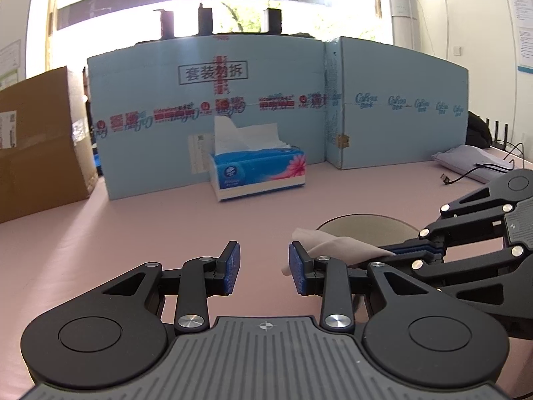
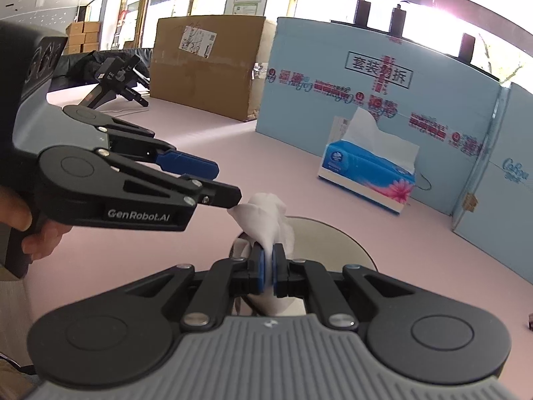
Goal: Clean bowl
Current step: 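Hold the cloth above the bowl with the right tool while the left tool holds the bowl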
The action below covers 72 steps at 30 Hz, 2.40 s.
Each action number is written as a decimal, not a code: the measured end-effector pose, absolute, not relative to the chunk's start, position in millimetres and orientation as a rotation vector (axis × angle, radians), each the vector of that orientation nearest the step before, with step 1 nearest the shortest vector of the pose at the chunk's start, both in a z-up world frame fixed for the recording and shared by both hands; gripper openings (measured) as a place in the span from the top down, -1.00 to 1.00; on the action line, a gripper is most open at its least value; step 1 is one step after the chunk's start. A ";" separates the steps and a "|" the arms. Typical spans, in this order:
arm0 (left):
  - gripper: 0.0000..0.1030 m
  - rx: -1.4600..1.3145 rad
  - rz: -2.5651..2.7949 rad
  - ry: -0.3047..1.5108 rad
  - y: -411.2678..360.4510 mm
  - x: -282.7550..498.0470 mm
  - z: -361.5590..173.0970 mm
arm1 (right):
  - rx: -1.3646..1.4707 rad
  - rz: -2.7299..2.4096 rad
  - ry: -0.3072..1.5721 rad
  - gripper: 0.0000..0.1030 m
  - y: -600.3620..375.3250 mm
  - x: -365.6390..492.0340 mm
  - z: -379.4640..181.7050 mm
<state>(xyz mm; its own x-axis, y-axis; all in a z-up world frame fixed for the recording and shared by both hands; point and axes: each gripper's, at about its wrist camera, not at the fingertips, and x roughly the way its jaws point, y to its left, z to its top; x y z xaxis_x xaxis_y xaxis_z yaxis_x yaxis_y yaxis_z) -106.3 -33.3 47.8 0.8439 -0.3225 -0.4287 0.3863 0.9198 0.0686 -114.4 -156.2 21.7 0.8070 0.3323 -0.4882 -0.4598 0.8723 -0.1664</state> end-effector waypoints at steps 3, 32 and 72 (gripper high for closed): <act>0.23 0.171 -0.409 0.419 -43.0 -109.8 48.9 | -0.249 0.383 0.455 0.91 -167.8 -117.1 23.4; 0.70 0.322 -0.687 0.533 -139.9 -118.8 27.3 | 0.026 0.174 0.443 0.92 -250.2 -129.2 6.8; 0.78 0.040 -0.875 0.604 -58.9 -112.4 39.7 | 0.696 0.553 0.490 0.87 -278.4 -75.5 8.3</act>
<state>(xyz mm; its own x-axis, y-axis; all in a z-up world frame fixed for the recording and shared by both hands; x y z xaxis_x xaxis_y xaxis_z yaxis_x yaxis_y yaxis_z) -112.4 -58.9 39.7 0.4862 -0.7081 -0.5121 0.7302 0.6511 -0.2070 -75.5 -278.4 8.3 0.7497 0.6193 -0.2333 -0.3068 0.6376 0.7067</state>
